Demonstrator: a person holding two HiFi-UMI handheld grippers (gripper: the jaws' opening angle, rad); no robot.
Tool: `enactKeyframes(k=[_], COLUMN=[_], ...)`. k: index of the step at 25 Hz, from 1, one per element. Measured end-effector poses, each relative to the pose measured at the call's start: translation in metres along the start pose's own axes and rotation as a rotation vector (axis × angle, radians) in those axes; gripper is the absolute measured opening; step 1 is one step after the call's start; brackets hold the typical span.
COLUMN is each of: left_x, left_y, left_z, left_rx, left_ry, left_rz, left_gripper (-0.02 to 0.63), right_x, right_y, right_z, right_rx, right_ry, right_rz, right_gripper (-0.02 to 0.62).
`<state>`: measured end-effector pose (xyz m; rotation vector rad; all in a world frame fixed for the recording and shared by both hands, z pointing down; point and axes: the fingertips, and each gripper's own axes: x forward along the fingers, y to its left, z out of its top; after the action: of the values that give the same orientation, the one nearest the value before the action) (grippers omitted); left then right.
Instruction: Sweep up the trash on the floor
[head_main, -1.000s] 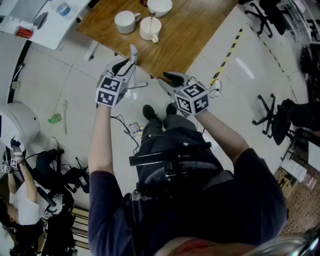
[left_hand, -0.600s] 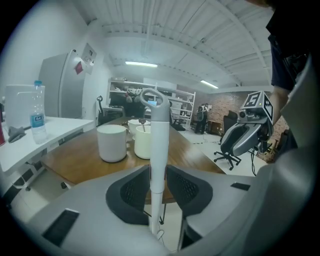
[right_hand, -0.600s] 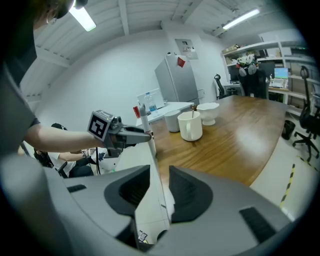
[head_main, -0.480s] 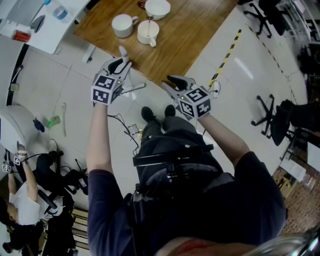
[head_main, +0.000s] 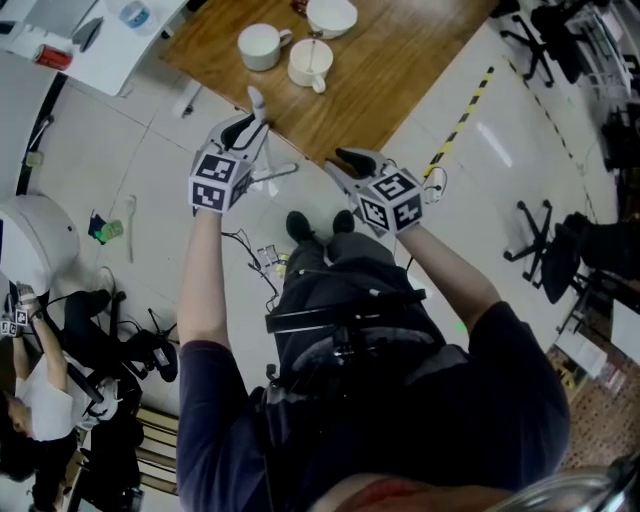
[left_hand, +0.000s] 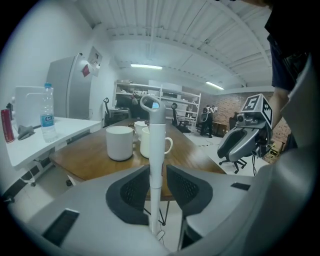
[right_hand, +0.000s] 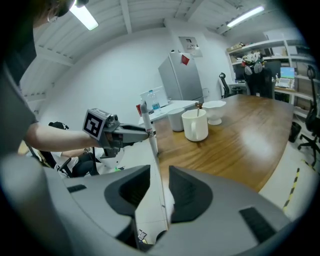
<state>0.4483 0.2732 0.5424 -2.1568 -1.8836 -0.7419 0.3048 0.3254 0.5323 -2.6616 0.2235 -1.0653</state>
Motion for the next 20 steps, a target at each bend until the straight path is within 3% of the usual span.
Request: enactKeyframes(k=[10,20], left_x=[-0.002,-0.006], left_y=[0.015,0.015], left_z=[0.001,0.004], left_rx=[-0.064,-0.059], left_ry=[-0.046,-0.050], left_rz=[0.002,0.022], left_gripper=[0.106,0.106], right_x=[-0.002,-0.011], right_y=[-0.002,-0.017], right_z=[-0.013,-0.019], right_rx=[0.016,0.051], right_ry=[0.022,0.006], right_rz=[-0.013,-0.040], right_gripper=[0.132,0.132])
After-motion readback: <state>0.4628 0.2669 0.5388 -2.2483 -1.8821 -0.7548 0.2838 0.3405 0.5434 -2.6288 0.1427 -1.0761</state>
